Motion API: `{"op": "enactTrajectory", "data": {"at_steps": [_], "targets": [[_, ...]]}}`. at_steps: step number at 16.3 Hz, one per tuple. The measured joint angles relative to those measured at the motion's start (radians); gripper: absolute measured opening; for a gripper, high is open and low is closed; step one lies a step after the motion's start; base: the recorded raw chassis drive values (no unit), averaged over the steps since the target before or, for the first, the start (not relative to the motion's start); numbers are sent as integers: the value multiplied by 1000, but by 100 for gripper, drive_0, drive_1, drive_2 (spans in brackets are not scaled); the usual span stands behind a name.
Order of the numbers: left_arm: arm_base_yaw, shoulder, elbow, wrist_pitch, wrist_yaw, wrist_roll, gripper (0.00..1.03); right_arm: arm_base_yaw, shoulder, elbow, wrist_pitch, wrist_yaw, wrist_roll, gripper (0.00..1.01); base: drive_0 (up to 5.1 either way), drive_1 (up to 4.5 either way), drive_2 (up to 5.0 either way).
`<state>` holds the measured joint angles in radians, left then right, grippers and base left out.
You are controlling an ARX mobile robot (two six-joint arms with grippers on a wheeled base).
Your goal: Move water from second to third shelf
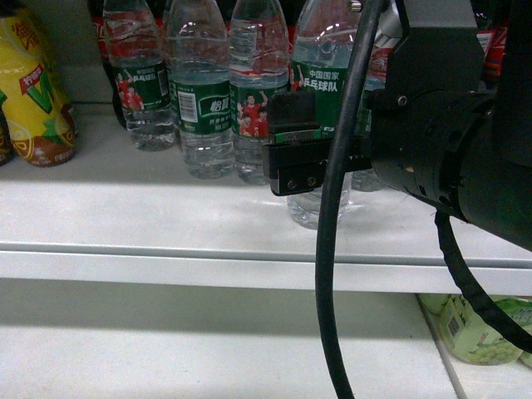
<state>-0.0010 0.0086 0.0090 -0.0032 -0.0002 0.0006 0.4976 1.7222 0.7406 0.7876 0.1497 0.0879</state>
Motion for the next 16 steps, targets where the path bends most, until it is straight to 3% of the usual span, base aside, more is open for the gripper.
{"op": "enactTrajectory", "data": {"at_steps": [9, 12, 16], "targets": [[0, 0, 0, 0, 0, 0, 98, 0, 97, 106, -33, 18, -11, 98, 0, 0, 0], [0, 0, 0, 0, 0, 0, 98, 11, 118, 135, -35, 47, -9, 97, 0, 0, 0], [0, 0, 0, 0, 0, 0, 98, 18, 117, 136, -37, 73, -10, 58, 0, 0, 0]]}}
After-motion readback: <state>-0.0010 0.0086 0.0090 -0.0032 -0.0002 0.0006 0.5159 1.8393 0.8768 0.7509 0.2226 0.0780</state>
